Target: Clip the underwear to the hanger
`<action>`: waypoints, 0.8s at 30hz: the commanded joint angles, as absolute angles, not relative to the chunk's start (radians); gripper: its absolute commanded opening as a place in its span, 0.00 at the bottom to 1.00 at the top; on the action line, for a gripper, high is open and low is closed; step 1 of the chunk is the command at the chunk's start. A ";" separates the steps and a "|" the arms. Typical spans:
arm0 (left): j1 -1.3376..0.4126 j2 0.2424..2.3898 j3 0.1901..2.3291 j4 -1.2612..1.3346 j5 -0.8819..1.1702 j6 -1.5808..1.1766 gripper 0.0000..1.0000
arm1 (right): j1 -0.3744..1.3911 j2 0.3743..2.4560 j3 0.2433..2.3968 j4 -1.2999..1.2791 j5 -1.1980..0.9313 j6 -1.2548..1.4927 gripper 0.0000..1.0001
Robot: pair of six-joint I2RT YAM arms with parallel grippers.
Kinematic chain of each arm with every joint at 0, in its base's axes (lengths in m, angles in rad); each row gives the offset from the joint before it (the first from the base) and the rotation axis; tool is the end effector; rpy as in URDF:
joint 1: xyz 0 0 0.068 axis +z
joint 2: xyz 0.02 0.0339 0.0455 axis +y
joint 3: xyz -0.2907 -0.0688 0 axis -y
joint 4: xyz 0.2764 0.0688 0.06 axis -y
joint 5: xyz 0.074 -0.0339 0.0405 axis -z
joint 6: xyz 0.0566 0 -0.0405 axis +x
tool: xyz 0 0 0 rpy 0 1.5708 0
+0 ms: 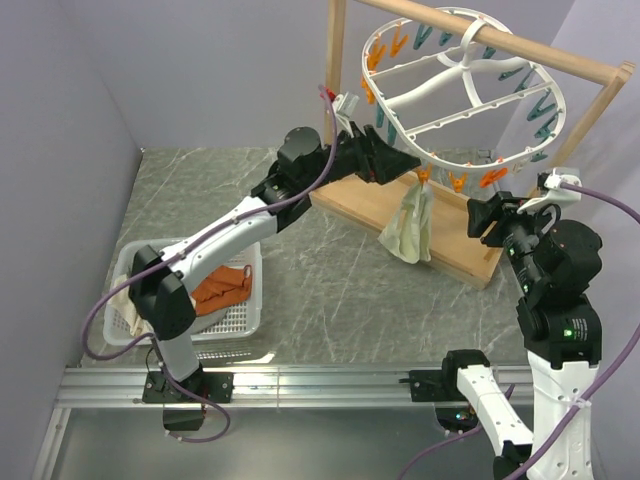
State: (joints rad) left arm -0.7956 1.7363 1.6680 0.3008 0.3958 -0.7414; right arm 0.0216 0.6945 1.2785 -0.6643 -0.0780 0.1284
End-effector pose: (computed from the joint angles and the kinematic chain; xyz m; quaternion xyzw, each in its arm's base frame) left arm 0.3137 -0.3514 0.4703 0.1706 0.6038 -0.6222 0.4681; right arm 0.1240 0.0071 0.4915 0.0128 0.7347 0.0793 0.6736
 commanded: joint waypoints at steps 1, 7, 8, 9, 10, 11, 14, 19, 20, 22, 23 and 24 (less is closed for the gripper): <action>-0.796 1.793 1.770 0.296 0.413 -0.981 0.87 | 0.017 0.709 1.331 -0.617 -0.058 0.107 0.63; -0.773 1.880 1.888 0.267 0.406 -1.142 0.76 | 0.017 0.707 1.331 -0.617 -0.061 0.095 0.65; -0.764 1.890 1.890 0.271 0.413 -1.169 0.66 | 0.015 0.707 1.338 -0.618 -0.060 0.094 0.65; -0.753 1.894 1.890 0.278 0.417 -1.192 0.59 | 0.017 0.710 1.341 -0.618 -0.055 0.086 0.65; -0.735 1.902 1.885 0.287 0.419 -1.224 0.53 | 0.017 0.712 1.342 -0.620 -0.054 0.081 0.66; -0.726 1.902 1.882 0.294 0.420 -1.236 0.40 | 0.015 0.713 1.342 -0.621 -0.052 0.077 0.66; -0.698 1.891 1.864 0.330 0.434 -1.246 0.26 | 0.009 0.722 1.345 -0.627 -0.061 0.075 0.66; -0.661 1.870 1.855 0.357 0.471 -1.252 0.20 | 0.005 0.767 1.362 -0.647 -0.135 0.072 0.66; -0.658 1.870 1.855 0.365 0.479 -1.255 0.18 | 0.005 0.779 1.377 -0.661 -0.152 0.072 0.66; -0.647 1.867 1.852 0.374 0.500 -1.273 0.17 | -0.029 0.807 1.385 -0.664 -0.216 0.084 0.64; -0.647 1.865 1.852 0.376 0.505 -1.278 0.15 | -0.032 0.813 1.381 -0.652 -0.236 0.089 0.64; -0.644 1.862 1.850 0.388 0.511 -1.284 0.13 | -0.035 0.813 1.370 -0.635 -0.254 0.104 0.64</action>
